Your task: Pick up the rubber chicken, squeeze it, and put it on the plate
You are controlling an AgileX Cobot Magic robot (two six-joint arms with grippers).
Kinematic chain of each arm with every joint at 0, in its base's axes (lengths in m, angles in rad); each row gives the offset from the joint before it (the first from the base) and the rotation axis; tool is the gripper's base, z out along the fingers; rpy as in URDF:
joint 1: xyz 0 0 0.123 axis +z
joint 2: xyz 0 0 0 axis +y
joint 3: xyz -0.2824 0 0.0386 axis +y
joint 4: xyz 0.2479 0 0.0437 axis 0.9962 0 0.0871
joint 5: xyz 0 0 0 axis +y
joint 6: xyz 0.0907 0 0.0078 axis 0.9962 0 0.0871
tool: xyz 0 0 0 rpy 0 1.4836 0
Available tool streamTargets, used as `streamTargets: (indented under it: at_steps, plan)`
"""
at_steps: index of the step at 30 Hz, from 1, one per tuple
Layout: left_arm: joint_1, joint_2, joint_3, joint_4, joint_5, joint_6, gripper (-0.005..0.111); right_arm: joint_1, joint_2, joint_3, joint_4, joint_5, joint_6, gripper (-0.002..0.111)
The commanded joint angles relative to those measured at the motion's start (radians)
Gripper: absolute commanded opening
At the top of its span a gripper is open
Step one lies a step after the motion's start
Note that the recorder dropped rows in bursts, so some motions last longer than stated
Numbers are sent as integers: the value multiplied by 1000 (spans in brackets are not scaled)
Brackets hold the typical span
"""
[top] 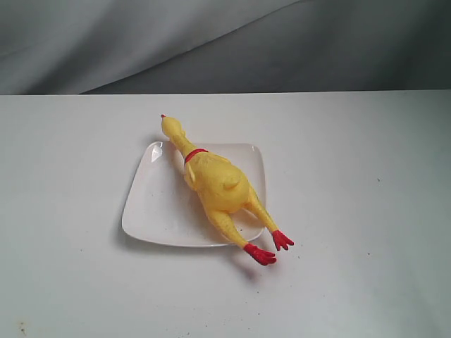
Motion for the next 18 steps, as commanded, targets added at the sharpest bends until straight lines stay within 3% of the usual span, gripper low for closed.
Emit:
streamTargets:
  at_steps: [1, 8, 18]
  plan:
    - [188, -168, -3, -3, 50, -5, 1, -7, -5, 4, -7, -1, 2, 0]
    - [307, -379, -3, -3, 181, -3, 1, -7, -5, 4, -7, -1, 2, 0]
    - [335, -571, 41, 13, 257, -15, 1, -7, -5, 4, -7, -1, 2, 0]
